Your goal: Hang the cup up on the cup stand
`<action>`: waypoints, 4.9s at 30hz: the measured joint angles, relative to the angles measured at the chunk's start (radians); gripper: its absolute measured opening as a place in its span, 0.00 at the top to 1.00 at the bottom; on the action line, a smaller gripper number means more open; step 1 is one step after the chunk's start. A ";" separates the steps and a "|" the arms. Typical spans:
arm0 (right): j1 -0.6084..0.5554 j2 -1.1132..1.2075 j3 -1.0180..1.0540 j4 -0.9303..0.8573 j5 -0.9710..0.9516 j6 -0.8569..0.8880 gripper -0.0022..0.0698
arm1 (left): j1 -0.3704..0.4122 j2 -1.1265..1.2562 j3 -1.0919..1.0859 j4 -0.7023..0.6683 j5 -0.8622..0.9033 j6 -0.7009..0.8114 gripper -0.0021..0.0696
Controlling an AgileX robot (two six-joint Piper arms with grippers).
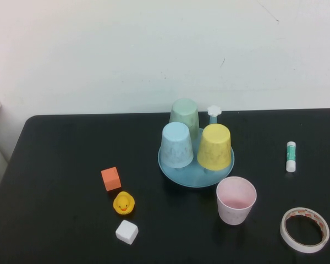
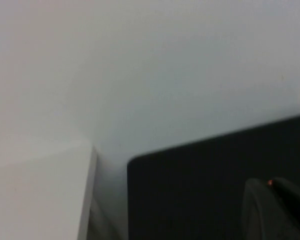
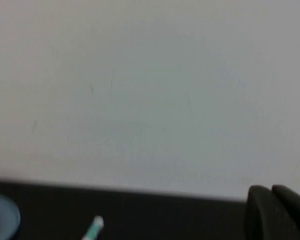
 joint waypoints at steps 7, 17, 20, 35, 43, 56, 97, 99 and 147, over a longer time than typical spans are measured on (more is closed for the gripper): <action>0.000 0.290 -0.149 0.090 0.389 -0.149 0.97 | 0.000 0.211 -0.047 -0.037 0.123 0.005 0.97; 0.000 0.754 -0.294 0.539 0.534 -0.692 0.97 | 0.000 0.327 -0.003 -0.086 0.124 0.008 0.97; 0.000 0.919 -0.328 0.721 0.516 -0.890 0.97 | 0.000 0.331 0.019 -0.096 0.108 0.008 0.97; 0.266 1.623 -0.691 1.024 0.301 -1.294 0.69 | 0.000 0.331 0.061 -0.178 0.016 0.009 0.97; 0.289 1.846 -0.857 1.021 0.274 -1.294 0.43 | 0.000 0.331 0.061 -0.213 -0.005 0.011 0.97; 0.289 2.033 -0.911 1.019 0.273 -1.294 0.59 | 0.000 0.331 0.061 -0.759 -0.192 0.014 0.95; 0.799 1.636 -1.089 1.881 0.330 -1.739 0.93 | 0.000 0.333 0.061 -1.747 -0.193 -0.068 0.01; 0.816 1.649 -1.107 1.881 0.332 -1.739 0.93 | 0.000 0.333 0.061 -1.747 -0.191 -0.070 0.01; 0.876 1.748 -1.190 1.915 0.461 -1.895 0.93 | 0.009 0.333 0.069 -1.743 -0.203 -0.170 0.15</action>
